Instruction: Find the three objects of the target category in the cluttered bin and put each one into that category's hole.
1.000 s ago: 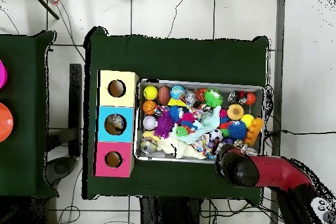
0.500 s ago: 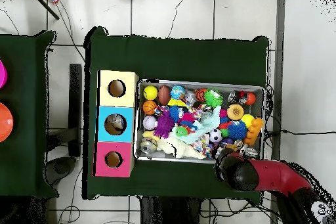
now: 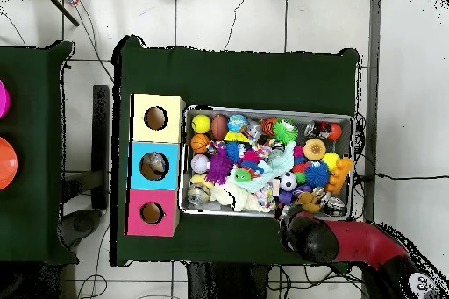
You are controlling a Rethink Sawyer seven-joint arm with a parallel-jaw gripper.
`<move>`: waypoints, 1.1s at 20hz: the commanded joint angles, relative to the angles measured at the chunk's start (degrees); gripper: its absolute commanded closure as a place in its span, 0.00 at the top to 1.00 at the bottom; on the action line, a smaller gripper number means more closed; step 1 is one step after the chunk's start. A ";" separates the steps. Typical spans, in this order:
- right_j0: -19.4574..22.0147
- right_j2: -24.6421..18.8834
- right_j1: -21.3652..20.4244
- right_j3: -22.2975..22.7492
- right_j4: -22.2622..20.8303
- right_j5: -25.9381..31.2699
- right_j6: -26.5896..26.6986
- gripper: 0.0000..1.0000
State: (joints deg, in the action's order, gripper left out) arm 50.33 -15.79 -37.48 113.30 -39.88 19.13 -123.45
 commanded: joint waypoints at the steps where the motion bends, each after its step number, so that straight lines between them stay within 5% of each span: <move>1: -1.25 1.74 -1.57 1.19 -3.59 5.46 4.80 1.00; 22: -2.94 1.70 7.01 -2.42 -10.93 -0.30 4.18 1.00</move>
State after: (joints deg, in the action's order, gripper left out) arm 47.50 -14.81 -38.12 113.18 -44.99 18.95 -123.45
